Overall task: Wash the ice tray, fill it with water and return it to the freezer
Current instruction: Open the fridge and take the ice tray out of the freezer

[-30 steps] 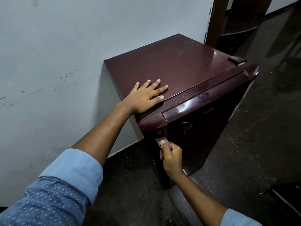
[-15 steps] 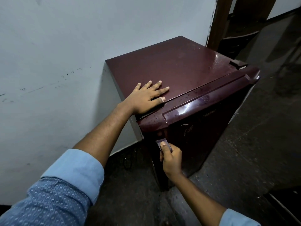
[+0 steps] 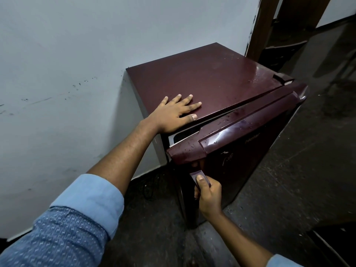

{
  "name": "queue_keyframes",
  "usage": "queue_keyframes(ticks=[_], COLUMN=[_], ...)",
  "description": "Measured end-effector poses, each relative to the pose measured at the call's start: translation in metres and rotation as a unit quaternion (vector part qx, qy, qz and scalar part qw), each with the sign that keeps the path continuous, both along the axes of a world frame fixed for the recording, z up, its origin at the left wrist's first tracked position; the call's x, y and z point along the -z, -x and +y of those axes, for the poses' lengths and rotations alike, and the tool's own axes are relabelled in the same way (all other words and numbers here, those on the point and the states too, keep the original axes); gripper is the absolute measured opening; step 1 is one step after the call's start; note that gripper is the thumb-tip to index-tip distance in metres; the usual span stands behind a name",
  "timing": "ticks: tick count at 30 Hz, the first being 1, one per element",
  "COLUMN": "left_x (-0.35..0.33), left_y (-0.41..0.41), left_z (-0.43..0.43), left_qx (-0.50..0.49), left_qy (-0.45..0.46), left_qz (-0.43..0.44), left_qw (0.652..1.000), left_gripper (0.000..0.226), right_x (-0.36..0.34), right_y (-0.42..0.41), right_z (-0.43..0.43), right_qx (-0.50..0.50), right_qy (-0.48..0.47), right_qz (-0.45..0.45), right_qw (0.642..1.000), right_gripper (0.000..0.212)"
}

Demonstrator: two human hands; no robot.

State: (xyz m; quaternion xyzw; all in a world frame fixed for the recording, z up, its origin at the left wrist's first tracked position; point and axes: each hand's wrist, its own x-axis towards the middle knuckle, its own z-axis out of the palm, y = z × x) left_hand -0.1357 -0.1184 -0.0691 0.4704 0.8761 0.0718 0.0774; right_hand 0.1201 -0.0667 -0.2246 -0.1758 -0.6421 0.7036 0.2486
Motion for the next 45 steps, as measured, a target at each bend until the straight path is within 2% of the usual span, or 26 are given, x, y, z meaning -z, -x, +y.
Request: queue_keyframes(ticks=[5,9,12,15,17,21,23,25,27,29,31,34,36,38,40,45], left_x=[0.0,-0.005,-0.012,-0.018,-0.019,-0.017,-0.017,-0.017,-0.02,-0.022,-0.024,-0.026,-0.025,-0.023,-0.02,-0.013], left_y=[-0.005,-0.012,-0.036,-0.074,-0.093,-0.124,-0.135,-0.146,-0.157,-0.168,-0.179,-0.197,-0.211,-0.223,-0.235,-0.261], left_z=[-0.001,-0.001,0.007,0.026,0.04,0.077,0.093,0.109,0.124,0.137,0.15,0.168,0.181,0.194,0.207,0.241], left_qx=[-0.008,-0.02,-0.045,0.032,0.1,0.188,0.212,0.237,0.265,0.285,0.302,0.323,0.332,0.338,0.337,0.338], left_qy=[-0.02,-0.008,-0.055,-0.078,-0.047,0.03,0.045,0.05,0.059,0.07,0.074,0.075,0.073,0.066,0.058,0.049], left_qz=[-0.003,0.002,-0.049,-0.014,0.028,0.055,0.057,0.062,0.068,0.069,0.075,0.082,0.082,0.078,0.076,0.105], left_qw=[1.0,1.0,0.996,0.996,0.993,0.98,0.975,0.968,0.96,0.954,0.948,0.94,0.937,0.936,0.937,0.934], left_gripper=[0.07,0.067,0.059,0.056,0.056,0.059,0.06,0.057,0.057,0.057,0.058,0.065,0.072,0.077,0.081,0.091], right_x=[-0.001,-0.001,-0.011,-0.026,-0.038,-0.061,-0.07,-0.079,-0.089,-0.102,-0.12,-0.15,-0.164,-0.171,-0.171,-0.161], right_y=[-0.019,-0.04,-0.063,-0.094,-0.114,-0.155,-0.179,-0.204,-0.222,-0.229,-0.234,-0.241,-0.246,-0.248,-0.25,-0.258], right_z=[0.008,0.025,0.045,0.064,0.078,0.112,0.129,0.141,0.149,0.155,0.156,0.151,0.148,0.148,0.153,0.176], right_qx=[-0.012,-0.066,-0.121,-0.174,-0.205,-0.21,-0.191,-0.154,-0.063,0.072,0.158,0.183,0.177,0.155,0.14,0.177], right_qy=[-0.005,-0.002,-0.013,-0.045,-0.072,-0.198,-0.228,-0.206,-0.17,-0.179,-0.208,-0.248,-0.332,-0.426,-0.473,-0.503], right_qz=[-0.023,-0.043,-0.079,-0.119,-0.14,-0.185,-0.223,-0.243,-0.215,-0.194,-0.192,-0.197,-0.245,-0.335,-0.411,-0.481], right_qw=[1.0,0.997,0.989,0.976,0.966,0.939,0.928,0.936,0.96,0.962,0.946,0.931,0.894,0.826,0.766,0.696], right_gripper=[0.046,0.057,0.057,0.056,0.054,0.056,0.053,0.037,0.033,0.029,0.035,0.063,0.075,0.084,0.088,0.091])
